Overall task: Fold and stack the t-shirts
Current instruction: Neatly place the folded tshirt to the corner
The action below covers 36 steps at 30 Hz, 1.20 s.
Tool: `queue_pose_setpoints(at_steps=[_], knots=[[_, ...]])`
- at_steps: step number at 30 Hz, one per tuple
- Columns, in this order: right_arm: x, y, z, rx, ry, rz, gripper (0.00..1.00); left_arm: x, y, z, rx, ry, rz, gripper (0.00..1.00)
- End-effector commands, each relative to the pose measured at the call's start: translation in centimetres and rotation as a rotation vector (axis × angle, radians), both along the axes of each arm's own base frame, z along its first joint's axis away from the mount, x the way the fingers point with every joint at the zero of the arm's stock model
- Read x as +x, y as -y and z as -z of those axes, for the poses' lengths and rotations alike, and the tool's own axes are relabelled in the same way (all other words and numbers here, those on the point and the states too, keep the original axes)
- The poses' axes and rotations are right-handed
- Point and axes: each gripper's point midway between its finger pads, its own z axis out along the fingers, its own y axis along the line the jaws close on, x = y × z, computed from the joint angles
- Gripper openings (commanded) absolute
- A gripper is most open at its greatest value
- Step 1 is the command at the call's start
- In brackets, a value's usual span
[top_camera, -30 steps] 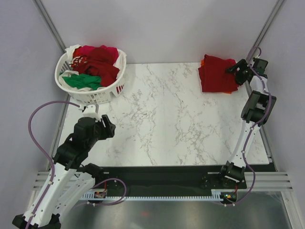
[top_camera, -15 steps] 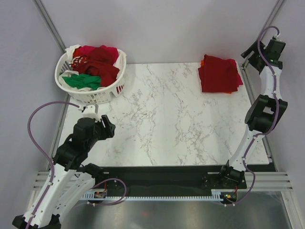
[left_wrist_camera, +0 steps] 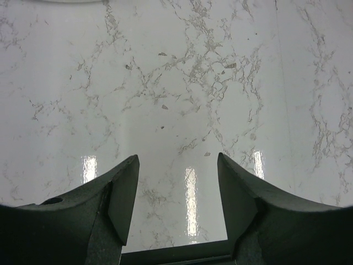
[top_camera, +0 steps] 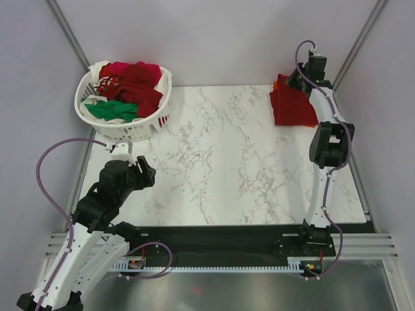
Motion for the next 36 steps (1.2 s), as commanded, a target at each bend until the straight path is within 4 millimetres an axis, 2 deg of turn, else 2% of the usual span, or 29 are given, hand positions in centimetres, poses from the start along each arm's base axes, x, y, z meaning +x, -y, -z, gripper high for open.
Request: queue_pose_setpoints(at_steps=[1, 3, 4, 6, 7, 10, 12, 15, 18, 19, 21, 22, 23, 24, 25, 26, 27, 29, 30, 31, 32, 33, 34, 35, 36], knots=[[2.7, 1.7, 2.0, 0.042, 0.058, 0.039, 0.13, 0.7, -0.3, -0.7, 0.009, 0.039, -0.019, 0.66], [3.8, 1.1, 3.0, 0.071, 0.071, 0.017, 0.12, 0.8, -0.3, -0.7, 0.012, 0.038, -0.024, 0.66], [4.4, 0.7, 5.7, 0.102, 0.047, 0.013, 0.12, 0.7, -0.4, -0.6, 0.014, 0.034, -0.026, 0.66], [5.5, -0.2, 6.1, 0.152, 0.089, -0.027, 0.12, 0.8, -0.5, -0.6, 0.018, 0.036, -0.034, 0.66], [5.8, -0.6, 8.0, 0.199, 0.076, -0.029, 0.12, 0.9, -0.5, -0.5, 0.018, 0.034, -0.038, 0.66], [6.4, -2.6, 10.2, 0.277, 0.104, -0.094, 0.12, 0.9, -0.7, -0.5, 0.02, 0.031, -0.044, 0.66], [6.8, -3.5, 10.4, 0.319, 0.131, -0.119, 0.12, 1.0, -0.7, -0.4, 0.024, 0.026, -0.045, 0.66], [6.7, -4.4, 9.6, 0.343, 0.155, -0.164, 0.15, 1.0, -0.7, -0.3, 0.024, 0.025, -0.045, 0.66], [6.3, -4.3, 6.6, 0.289, 0.183, -0.185, 0.25, 0.9, -0.7, -0.4, 0.02, 0.03, -0.044, 0.66], [6.1, -3.9, 3.4, 0.257, 0.217, -0.183, 0.43, 0.9, -0.7, -0.5, 0.02, 0.031, -0.044, 0.66], [5.6, -2.8, 1.0, 0.183, 0.228, -0.159, 0.65, 0.9, -0.6, -0.5, 0.018, 0.033, -0.041, 0.66], [4.9, -2.5, -2.9, 0.16, 0.277, -0.153, 0.79, 0.8, -0.6, -0.6, 0.015, 0.039, -0.041, 0.66], [4.3, -1.7, -4.5, 0.149, 0.282, -0.131, 0.84, 0.8, -0.6, -0.7, 0.013, 0.041, -0.038, 0.66], [3.0, -1.4, -9.2, 0.137, 0.342, -0.127, 0.88, 0.8, -0.6, -0.7, 0.014, 0.043, -0.037, 0.66], [2.3, -1.3, -10.4, 0.136, 0.35, -0.123, 0.93, 0.7, -0.6, -0.8, 0.01, 0.046, -0.037, 0.66], [1.4, -1.1, -12.4, 0.132, 0.374, -0.12, 0.94, 0.7, -0.6, -0.9, 0.009, 0.049, -0.036, 0.66], [-0.5, -1.5, -16.9, 0.126, 0.431, -0.135, 0.95, 0.7, -0.5, -1.0, 0.005, 0.052, -0.031, 0.66], [-2.7, -2.4, -18.9, 0.151, 0.436, -0.152, 0.98, 0.5, -0.5, -1.2, 0.001, 0.06, -0.024, 0.66], [-5.3, -3.1, -23.0, 0.152, 0.491, -0.171, 0.98, 0.5, -0.4, -1.2, -0.001, 0.063, -0.019, 0.66], [-6.6, -4.2, -21.4, 0.191, 0.436, -0.173, 0.98, 0.5, -0.3, -1.3, -0.003, 0.065, -0.011, 0.66], [-8.0, -4.9, -21.6, 0.201, 0.429, -0.176, 0.98, 0.4, -0.2, -1.3, -0.006, 0.065, -0.002, 0.66], [-11.3, -6.2, -24.9, 0.197, 0.478, -0.197, 0.98, 0.4, -0.1, -1.4, -0.008, 0.065, 0.004, 0.67], [-12.7, -7.2, -22.0, 0.205, 0.407, -0.204, 0.98, 0.4, 0.1, -1.5, -0.011, 0.067, 0.011, 0.67], [-14.5, -9.9, -21.6, 0.204, 0.39, -0.249, 0.98, 0.4, 0.3, -1.5, -0.014, 0.066, 0.02, 0.67], [-18.3, -11.7, -23.7, 0.184, 0.421, -0.283, 0.98, 0.4, 0.3, -1.4, -0.014, 0.064, 0.022, 0.68]])
